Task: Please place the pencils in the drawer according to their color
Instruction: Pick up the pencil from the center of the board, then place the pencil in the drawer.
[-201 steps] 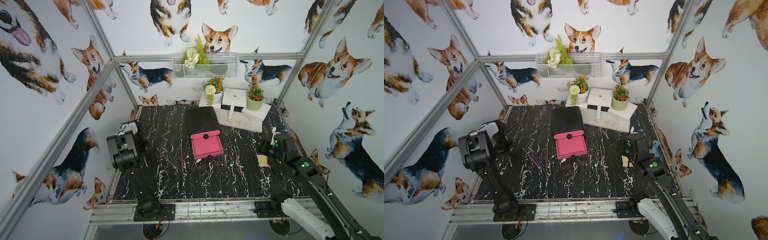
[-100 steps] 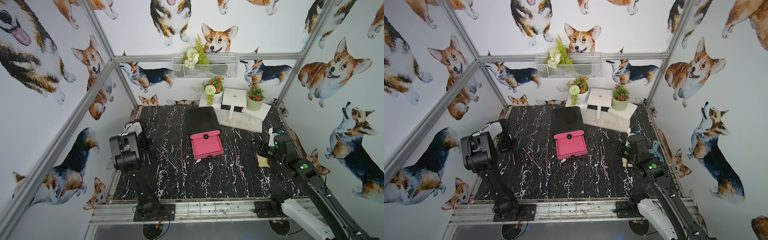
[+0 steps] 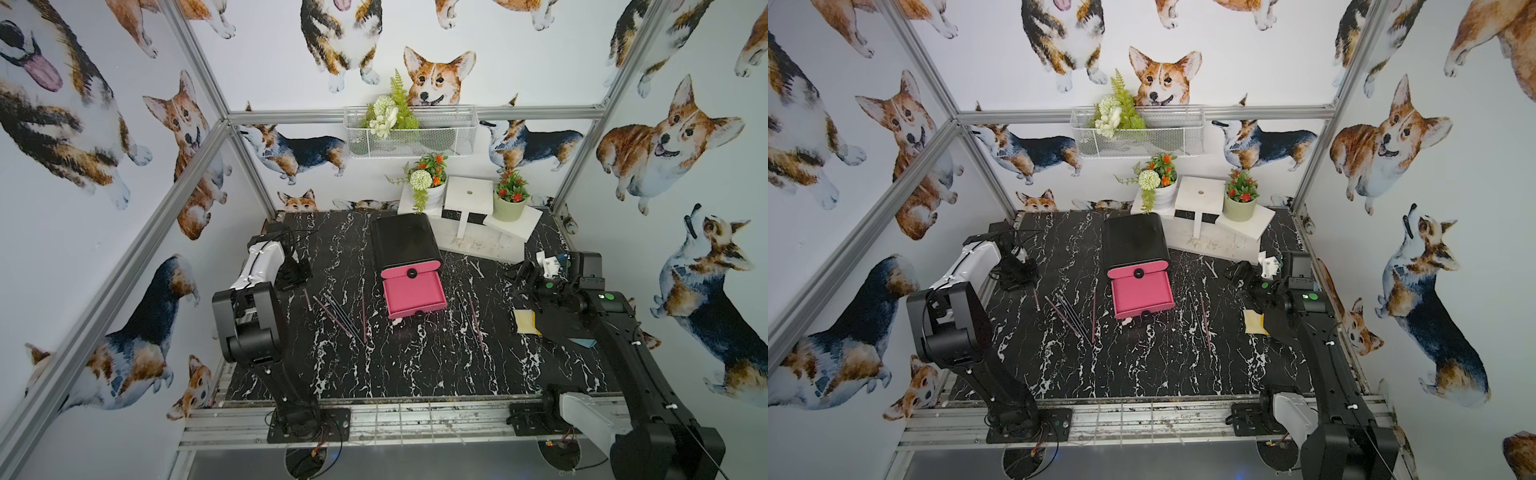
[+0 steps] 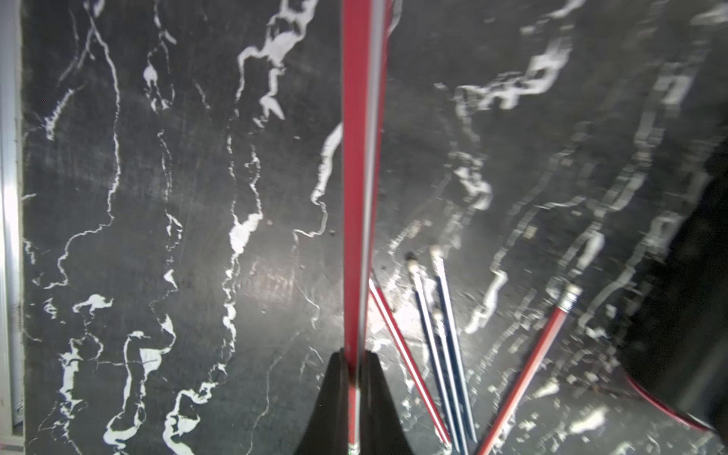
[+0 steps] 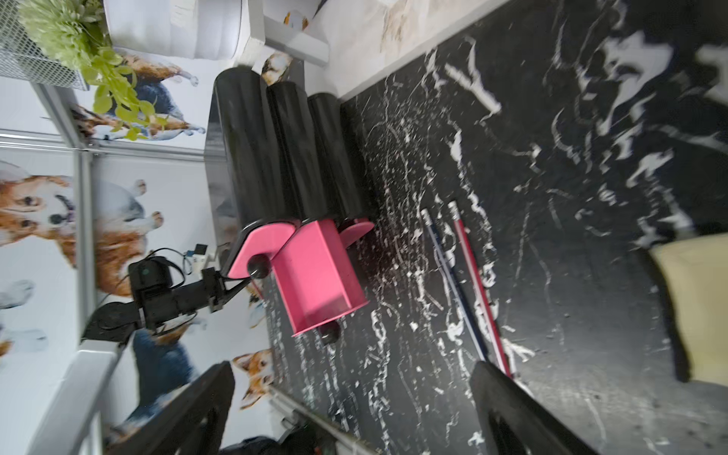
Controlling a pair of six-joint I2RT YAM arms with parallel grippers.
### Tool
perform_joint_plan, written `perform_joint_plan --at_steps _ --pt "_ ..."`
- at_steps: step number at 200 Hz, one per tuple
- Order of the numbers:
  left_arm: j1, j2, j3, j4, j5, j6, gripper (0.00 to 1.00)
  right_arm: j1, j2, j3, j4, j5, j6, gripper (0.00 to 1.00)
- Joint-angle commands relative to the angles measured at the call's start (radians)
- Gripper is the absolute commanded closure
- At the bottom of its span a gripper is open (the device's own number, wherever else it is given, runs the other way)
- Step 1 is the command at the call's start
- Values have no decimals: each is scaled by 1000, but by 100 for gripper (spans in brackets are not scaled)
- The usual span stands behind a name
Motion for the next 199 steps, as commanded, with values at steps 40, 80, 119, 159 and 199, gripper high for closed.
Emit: perform_joint_plan --at_steps 40,80,119,159,199 --pt "-168 -172 20 -20 107 27 100 -26 -1 -21 81 -207 65 0" --pt "-349 -215 115 -99 121 77 100 -27 -31 -65 79 -197 75 0" --pt "-525 -225 201 -192 134 124 100 -27 -61 -61 -17 -111 10 0" --pt "-710 -160 273 -255 183 146 100 -25 -92 -86 -67 -45 -25 0" --pt "-821 -18 397 -385 144 197 100 -7 -145 -83 -121 34 -65 0"
